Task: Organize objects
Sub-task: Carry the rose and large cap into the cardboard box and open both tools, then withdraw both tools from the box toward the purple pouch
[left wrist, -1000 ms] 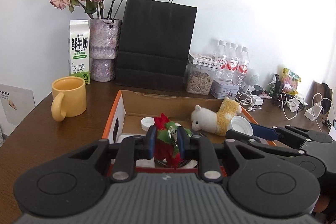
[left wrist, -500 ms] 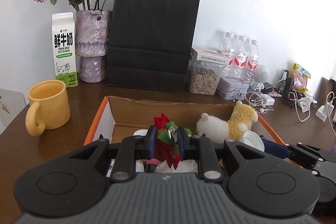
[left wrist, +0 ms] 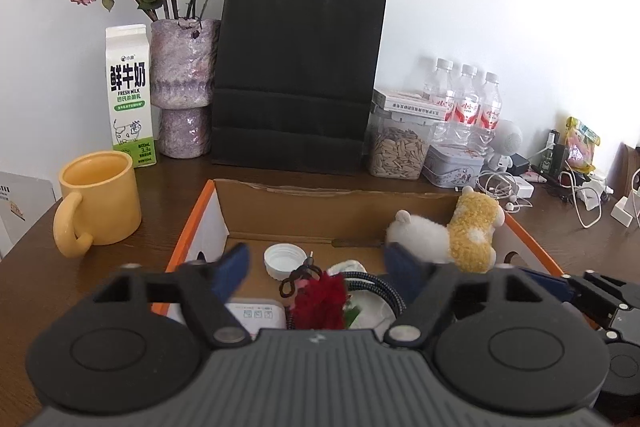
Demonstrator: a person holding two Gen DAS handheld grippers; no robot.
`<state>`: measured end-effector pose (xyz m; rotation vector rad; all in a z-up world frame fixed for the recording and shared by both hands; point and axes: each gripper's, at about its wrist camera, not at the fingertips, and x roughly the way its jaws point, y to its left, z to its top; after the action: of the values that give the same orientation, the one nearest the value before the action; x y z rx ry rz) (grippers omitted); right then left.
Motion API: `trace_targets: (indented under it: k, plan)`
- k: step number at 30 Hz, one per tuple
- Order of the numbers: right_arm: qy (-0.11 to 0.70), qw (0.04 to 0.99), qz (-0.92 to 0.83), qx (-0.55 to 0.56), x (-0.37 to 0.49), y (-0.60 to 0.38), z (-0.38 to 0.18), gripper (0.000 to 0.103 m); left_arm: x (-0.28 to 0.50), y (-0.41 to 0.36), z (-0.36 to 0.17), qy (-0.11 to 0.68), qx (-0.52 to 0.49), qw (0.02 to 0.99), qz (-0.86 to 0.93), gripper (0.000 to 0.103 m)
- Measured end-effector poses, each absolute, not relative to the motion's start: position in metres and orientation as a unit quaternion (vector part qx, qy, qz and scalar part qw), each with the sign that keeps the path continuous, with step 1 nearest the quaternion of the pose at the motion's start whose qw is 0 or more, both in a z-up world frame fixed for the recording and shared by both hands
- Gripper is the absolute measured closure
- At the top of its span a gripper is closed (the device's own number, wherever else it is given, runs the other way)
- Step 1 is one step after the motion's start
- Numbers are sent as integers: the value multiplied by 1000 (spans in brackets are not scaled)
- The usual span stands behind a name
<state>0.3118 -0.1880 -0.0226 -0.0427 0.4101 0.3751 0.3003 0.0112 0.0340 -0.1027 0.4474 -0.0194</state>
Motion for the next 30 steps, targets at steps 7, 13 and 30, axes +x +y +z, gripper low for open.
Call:
trace_targets:
  k: [7, 13, 30]
  plan:
    - [188, 967, 170, -24, 307, -189, -19, 0, 298, 12, 36, 206, -56, 977, 5, 0]
    - [188, 968, 167, -23, 306, -189, -19, 0, 298, 13, 36, 209, -57, 976, 5, 0]
    - [183, 969, 166, -24, 300, -190, -15, 0, 288, 12, 46, 200, -56, 978, 1, 0]
